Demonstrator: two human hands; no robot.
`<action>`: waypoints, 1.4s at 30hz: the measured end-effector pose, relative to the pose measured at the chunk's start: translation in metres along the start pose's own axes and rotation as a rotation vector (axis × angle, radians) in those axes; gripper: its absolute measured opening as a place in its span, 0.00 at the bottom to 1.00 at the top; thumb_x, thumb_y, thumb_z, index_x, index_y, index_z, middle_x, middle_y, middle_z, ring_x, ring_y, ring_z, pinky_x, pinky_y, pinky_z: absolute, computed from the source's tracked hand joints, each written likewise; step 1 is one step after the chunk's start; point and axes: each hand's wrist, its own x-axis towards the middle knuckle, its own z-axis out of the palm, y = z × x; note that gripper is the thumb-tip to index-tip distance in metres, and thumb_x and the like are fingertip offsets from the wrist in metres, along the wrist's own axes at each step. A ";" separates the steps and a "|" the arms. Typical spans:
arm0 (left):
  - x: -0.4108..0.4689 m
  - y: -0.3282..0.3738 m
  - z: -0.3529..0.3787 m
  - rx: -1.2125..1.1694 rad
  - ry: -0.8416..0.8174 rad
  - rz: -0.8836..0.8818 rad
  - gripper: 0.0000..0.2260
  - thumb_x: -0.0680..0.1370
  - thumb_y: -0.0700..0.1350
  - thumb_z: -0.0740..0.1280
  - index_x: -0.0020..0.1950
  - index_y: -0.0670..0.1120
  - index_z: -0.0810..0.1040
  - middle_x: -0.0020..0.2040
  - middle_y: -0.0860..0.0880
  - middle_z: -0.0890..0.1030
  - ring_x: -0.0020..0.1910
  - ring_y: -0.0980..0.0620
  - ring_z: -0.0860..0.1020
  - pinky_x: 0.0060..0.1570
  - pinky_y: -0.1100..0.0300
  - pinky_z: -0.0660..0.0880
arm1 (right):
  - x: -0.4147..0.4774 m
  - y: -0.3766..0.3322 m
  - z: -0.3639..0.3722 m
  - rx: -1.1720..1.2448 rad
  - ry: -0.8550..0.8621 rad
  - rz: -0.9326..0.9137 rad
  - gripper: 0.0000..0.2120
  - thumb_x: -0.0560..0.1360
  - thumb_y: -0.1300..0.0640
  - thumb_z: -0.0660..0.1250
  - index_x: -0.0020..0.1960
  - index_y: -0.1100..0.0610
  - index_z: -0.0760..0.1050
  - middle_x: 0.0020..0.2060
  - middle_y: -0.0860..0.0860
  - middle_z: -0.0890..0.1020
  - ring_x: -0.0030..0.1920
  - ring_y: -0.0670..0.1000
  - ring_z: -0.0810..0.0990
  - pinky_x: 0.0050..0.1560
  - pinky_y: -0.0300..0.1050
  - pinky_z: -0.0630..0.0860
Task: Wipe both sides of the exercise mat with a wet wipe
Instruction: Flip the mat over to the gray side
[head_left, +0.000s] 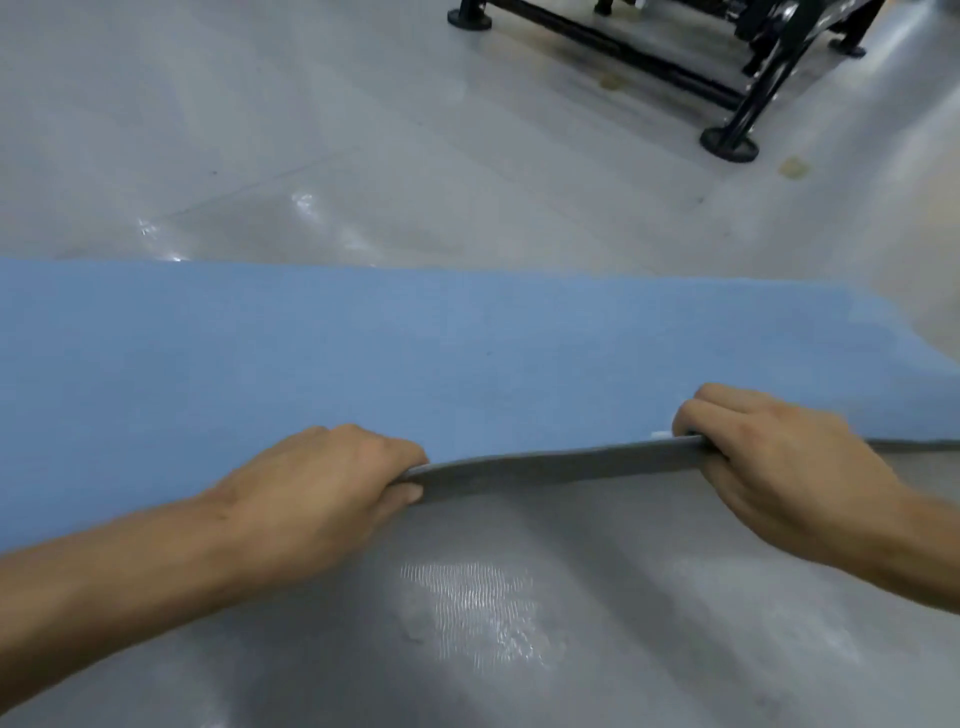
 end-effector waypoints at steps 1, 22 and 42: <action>0.003 -0.003 -0.011 0.021 0.012 -0.018 0.12 0.85 0.59 0.56 0.54 0.53 0.72 0.49 0.55 0.80 0.51 0.50 0.80 0.51 0.53 0.75 | 0.008 -0.001 -0.008 -0.017 0.036 0.011 0.06 0.73 0.56 0.63 0.47 0.46 0.70 0.43 0.45 0.75 0.43 0.56 0.80 0.32 0.47 0.70; 0.037 -0.012 -0.145 0.539 0.525 -0.118 0.26 0.75 0.73 0.41 0.37 0.52 0.58 0.29 0.52 0.67 0.30 0.42 0.76 0.29 0.55 0.63 | 0.086 0.003 -0.094 -0.129 0.486 0.056 0.18 0.79 0.43 0.54 0.37 0.54 0.66 0.32 0.49 0.72 0.33 0.59 0.75 0.29 0.41 0.54; 0.015 -0.008 -0.305 0.588 1.073 -0.070 0.29 0.82 0.68 0.55 0.30 0.48 0.68 0.23 0.53 0.67 0.23 0.46 0.63 0.28 0.63 0.54 | 0.134 -0.016 -0.241 -0.180 0.797 0.101 0.24 0.82 0.40 0.50 0.32 0.52 0.61 0.28 0.46 0.67 0.29 0.56 0.71 0.28 0.40 0.57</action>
